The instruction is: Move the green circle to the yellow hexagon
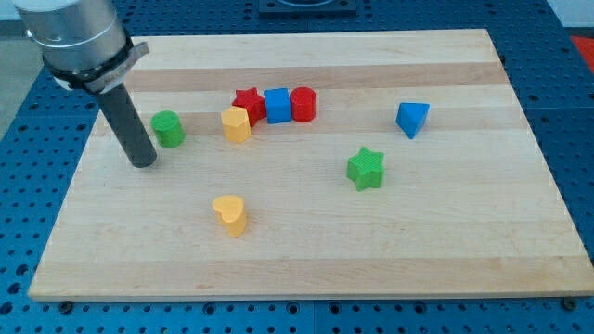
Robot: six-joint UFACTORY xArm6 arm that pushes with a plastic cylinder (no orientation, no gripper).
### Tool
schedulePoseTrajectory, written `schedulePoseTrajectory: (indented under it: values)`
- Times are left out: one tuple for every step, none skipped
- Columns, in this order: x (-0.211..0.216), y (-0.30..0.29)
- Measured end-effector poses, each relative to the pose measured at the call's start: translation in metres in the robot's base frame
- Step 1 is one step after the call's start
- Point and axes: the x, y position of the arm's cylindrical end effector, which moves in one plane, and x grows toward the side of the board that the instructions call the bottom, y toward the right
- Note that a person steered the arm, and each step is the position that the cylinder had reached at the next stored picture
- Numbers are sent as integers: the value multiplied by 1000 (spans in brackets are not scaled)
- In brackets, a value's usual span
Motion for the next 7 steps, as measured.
schedulePoseTrajectory:
  values:
    - [-22,-9]
    - [-51,-12]
    - [-83,-12]
    - [-92,-4]
    - [-77,13]
    - [-44,23]
    - [-7,40]
